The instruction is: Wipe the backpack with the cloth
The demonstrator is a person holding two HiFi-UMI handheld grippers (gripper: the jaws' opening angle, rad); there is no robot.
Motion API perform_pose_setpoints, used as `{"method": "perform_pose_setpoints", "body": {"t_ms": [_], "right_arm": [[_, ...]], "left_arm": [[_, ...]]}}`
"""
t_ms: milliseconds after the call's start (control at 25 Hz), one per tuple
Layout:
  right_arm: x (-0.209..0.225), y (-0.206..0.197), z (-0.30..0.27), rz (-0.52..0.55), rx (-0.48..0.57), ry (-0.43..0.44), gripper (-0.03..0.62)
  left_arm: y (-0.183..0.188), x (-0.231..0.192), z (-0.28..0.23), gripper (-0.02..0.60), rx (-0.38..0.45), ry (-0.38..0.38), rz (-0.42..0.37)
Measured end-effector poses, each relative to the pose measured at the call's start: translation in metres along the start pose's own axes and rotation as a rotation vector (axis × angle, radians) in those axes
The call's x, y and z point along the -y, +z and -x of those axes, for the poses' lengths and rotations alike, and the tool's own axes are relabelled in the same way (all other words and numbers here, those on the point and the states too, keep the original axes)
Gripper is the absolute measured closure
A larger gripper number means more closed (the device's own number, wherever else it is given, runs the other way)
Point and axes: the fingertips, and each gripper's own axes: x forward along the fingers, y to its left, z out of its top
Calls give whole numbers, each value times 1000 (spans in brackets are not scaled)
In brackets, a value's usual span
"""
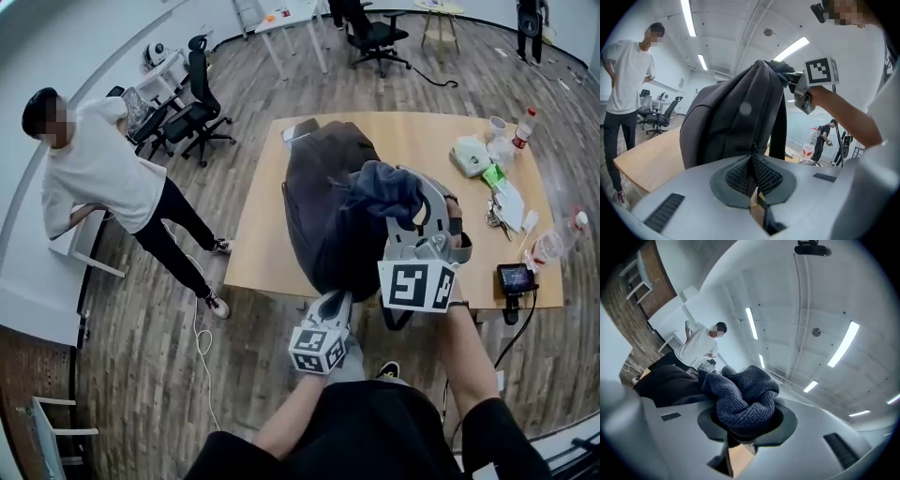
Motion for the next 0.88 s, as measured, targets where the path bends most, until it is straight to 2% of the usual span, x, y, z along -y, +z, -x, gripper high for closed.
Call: {"method": "perform_pose_setpoints", "body": {"t_ms": [80,200,520,600,760,880], "right_arm": [[-10,5,5,-19,34,26,490],[-25,4,29,-25,58,-4,497],[-95,-20,69,18,45,47,500],[-120,-33,76,42,-4,98,499],[-195,-76,86,109,-107,269,497],[-242,-102,99,102,-157,361,497]], "left_arm": [[-2,0,-1,565,-5,3,2],[-4,1,-4,565,-9,3,3],[-15,-5,-5,566,-25,22,20],[-18,-7,-1,565,-31,26,22],[-20,-15,9,565,-27,47,29],[-19,-21,20,565,-19,69,37]]}}
